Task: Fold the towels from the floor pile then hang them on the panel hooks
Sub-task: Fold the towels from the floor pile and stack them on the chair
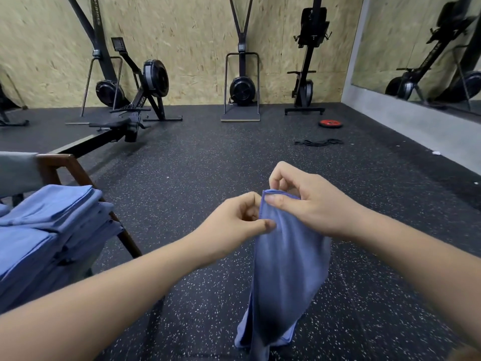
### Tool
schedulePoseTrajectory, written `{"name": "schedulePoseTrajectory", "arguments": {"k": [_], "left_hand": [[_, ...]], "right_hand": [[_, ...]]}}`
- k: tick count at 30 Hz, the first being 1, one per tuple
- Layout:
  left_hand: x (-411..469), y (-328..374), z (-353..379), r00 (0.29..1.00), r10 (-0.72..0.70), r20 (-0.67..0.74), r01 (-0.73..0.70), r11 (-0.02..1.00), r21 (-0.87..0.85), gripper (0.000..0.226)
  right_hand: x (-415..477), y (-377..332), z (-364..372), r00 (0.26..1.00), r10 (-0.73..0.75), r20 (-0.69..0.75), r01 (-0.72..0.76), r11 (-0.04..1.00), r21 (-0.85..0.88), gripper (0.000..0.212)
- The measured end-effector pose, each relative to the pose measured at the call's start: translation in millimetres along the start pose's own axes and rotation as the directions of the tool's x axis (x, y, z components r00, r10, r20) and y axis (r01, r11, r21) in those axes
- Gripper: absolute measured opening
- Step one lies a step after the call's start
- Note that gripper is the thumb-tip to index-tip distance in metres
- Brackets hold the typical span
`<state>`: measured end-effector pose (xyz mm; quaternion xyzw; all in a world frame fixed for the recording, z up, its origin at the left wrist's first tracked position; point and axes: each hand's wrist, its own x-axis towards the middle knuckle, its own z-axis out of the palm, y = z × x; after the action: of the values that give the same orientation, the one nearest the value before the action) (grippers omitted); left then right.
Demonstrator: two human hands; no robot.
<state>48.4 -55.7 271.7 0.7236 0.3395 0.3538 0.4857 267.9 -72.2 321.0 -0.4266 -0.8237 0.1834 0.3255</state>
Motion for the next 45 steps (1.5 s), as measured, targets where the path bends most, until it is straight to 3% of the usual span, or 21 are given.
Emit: {"name": "schedulePoseTrajectory", "arguments": {"k": [8, 11, 18, 20, 23, 28, 34, 39, 42, 45], "left_hand": [[5, 2, -8, 0.990, 0.075, -0.119, -0.079, 0.996, -0.029, 0.021], [5, 2, -4, 0.993, 0.088, -0.081, -0.093, 0.994, -0.052, 0.026], [1, -2, 7, 0.992, 0.123, 0.008, -0.123, 0.992, -0.017, 0.012], [2, -6, 6, 0.990, 0.139, 0.035, -0.141, 0.985, 0.095, 0.007], [4, -14, 7, 0.984, 0.177, 0.021, -0.174, 0.934, 0.312, 0.025], [8, -27, 7, 0.984, 0.180, 0.013, -0.168, 0.890, 0.425, 0.044], [15, -34, -15, 0.981, 0.184, -0.062, -0.139, 0.888, 0.437, 0.018], [19, -36, -31, 0.977, 0.157, -0.141, -0.076, 0.885, 0.458, 0.019], [19, -29, -36, 0.973, 0.133, -0.186, -0.048, 0.915, 0.402, 0.022], [16, -18, -35, 0.972, 0.122, -0.202, -0.038, 0.927, 0.373, 0.028]], "right_hand": [[-1, 3, -16, 0.998, 0.054, -0.042, -0.058, 0.993, -0.098, 0.017], [-1, 2, -18, 0.997, 0.051, -0.063, -0.053, 0.998, -0.042, 0.014], [-2, 3, -18, 0.999, -0.026, -0.047, 0.026, 1.000, 0.004, 0.009], [-2, 2, -17, 0.998, -0.044, -0.043, 0.045, 0.999, 0.015, 0.012], [-3, 0, -16, 0.996, -0.062, -0.059, 0.063, 0.998, 0.009, 0.014], [-4, -1, -23, 0.987, -0.043, -0.153, 0.036, 0.998, -0.049, 0.009], [-3, 13, -46, 0.933, 0.019, -0.360, -0.047, 0.997, -0.069, 0.007], [-6, 20, -59, 0.861, 0.050, -0.506, -0.101, 0.992, -0.074, 0.010], [-5, 21, -57, 0.864, 0.057, -0.500, -0.102, 0.993, -0.063, 0.009], [-5, 18, -48, 0.920, 0.047, -0.390, -0.083, 0.994, -0.076, 0.008]]}}
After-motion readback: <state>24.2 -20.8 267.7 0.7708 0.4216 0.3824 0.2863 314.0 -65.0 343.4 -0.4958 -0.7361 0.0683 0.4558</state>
